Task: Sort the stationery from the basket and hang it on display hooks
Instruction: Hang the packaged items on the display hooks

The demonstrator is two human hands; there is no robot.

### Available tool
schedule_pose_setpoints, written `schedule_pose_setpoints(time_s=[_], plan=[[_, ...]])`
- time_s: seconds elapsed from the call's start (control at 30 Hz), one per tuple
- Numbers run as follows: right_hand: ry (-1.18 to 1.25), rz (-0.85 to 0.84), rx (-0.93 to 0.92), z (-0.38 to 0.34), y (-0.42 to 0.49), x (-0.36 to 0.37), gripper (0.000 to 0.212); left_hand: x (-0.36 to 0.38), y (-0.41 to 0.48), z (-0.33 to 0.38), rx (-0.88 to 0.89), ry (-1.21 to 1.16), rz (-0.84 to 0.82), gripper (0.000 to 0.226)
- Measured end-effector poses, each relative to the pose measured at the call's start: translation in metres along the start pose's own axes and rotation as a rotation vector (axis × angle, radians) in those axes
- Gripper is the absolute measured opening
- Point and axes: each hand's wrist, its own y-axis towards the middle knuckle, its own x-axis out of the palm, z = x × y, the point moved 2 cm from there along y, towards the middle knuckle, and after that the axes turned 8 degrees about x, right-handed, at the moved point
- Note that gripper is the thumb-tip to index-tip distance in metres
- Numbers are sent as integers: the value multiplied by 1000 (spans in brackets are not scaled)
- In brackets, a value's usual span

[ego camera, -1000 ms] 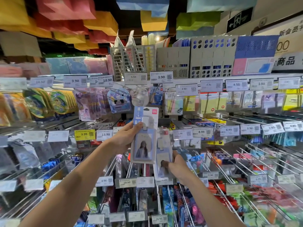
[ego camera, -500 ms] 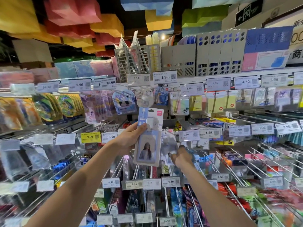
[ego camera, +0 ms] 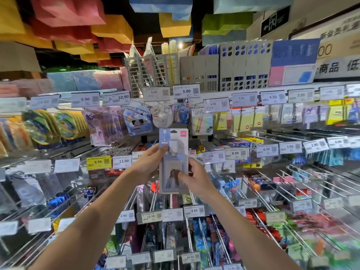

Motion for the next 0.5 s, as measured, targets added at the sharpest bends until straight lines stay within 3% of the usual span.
schedule_pose_setpoints(time_s=[0.17, 0.33, 0.5], plan=[[17, -17, 161, 42, -21, -18, 33, 2, 1, 0, -56, -48, -13, 47], [-5, 17, 261, 79, -36, -32, 33, 1, 0, 2, -69, -93, -30, 36], [-4, 32, 301, 79, -32, -28, 30, 1, -4, 4, -16, 18, -67, 38]])
